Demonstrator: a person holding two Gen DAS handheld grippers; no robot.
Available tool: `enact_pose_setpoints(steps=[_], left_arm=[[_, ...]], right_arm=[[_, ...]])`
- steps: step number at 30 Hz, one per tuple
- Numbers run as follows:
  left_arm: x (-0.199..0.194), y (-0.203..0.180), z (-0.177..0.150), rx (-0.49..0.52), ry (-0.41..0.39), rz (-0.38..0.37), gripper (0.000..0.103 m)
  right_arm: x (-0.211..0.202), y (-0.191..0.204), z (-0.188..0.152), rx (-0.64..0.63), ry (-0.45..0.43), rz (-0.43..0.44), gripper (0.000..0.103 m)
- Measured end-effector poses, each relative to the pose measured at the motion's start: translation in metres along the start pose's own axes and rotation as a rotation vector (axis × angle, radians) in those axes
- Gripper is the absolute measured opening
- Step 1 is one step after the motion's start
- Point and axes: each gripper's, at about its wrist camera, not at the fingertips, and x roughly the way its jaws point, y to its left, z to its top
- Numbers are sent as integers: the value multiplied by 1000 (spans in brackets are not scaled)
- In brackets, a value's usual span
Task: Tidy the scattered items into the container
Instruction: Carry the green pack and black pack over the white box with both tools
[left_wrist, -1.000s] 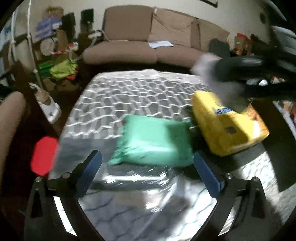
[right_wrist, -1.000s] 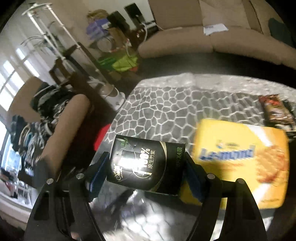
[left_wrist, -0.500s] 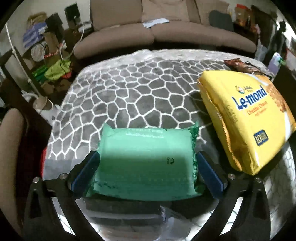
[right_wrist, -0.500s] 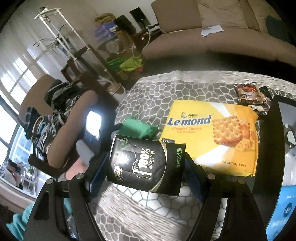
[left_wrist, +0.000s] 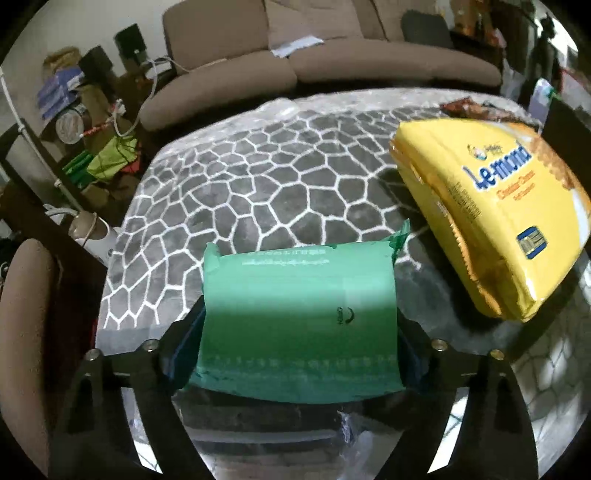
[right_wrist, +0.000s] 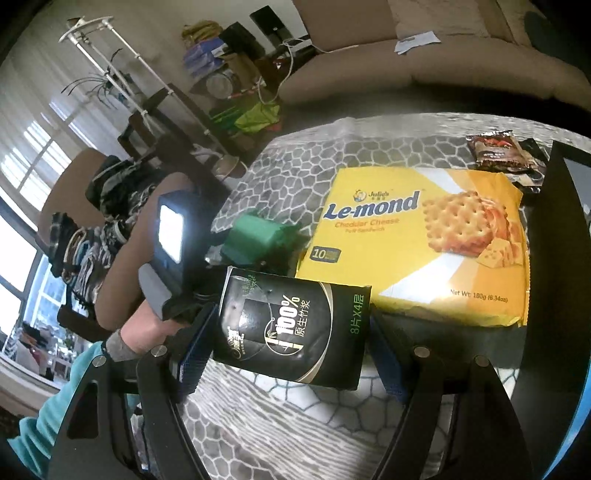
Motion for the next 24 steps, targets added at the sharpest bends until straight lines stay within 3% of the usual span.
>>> enact_pose_setpoints(steps=[5, 8, 13, 17, 24], left_arm=[[-27, 5, -4, -58, -47, -9, 83], [-57, 11, -2, -119, -81, -63, 83], [-122, -7, 3, -130, -145, -135, 84], [-175, -42, 10, -104, -189, -210, 84], [-247, -146, 31, -16, -221, -365, 84]], right_arm=[[-15, 9, 1, -38, -19, -21, 78], [-31, 11, 4, -49, -44, -37, 78], [-67, 6, 7, -53, -87, -74, 78], [-108, -12, 3, -40, -126, -119, 78], [-198, -67, -20, 6, -175, -245, 78]])
